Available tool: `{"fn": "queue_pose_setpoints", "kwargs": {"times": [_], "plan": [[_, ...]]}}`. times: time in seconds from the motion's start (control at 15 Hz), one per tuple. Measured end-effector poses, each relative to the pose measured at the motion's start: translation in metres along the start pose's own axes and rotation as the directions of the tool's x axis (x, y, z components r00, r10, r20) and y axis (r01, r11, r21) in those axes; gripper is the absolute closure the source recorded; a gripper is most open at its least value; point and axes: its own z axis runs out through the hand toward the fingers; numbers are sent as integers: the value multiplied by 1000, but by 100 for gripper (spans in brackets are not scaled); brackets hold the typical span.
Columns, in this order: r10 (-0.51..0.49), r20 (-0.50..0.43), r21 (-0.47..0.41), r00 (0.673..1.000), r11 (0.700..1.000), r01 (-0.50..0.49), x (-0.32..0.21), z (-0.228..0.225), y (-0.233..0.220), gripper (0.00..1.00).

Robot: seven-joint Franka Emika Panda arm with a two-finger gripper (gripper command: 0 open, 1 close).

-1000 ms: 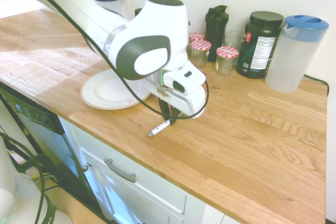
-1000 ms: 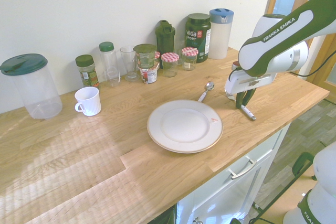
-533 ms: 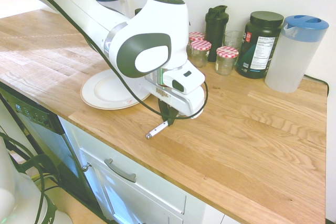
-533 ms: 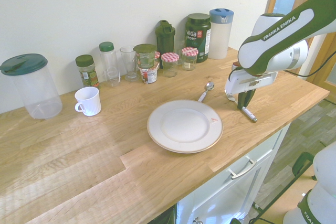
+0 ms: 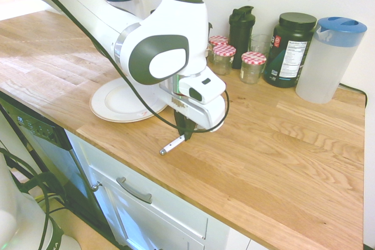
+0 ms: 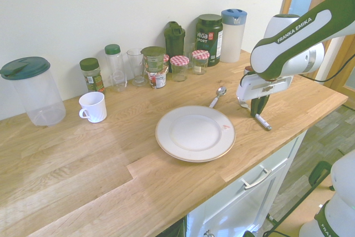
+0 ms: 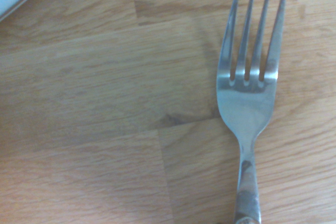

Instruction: Put the fork into the plate

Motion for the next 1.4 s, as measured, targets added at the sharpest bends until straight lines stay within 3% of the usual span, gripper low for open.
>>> {"fn": "queue_pose_setpoints", "kwargs": {"times": [0.53, 0.93, 1.4], "plan": [[8, -47, 60, 999, 998, -5, -2, -59, 16, 100], [-57, -133, -6, 989, 998, 56, -83, -105, -32, 100], [-182, -195, -88, 964, 982, 168, -156, -102, -70, 100]]}}
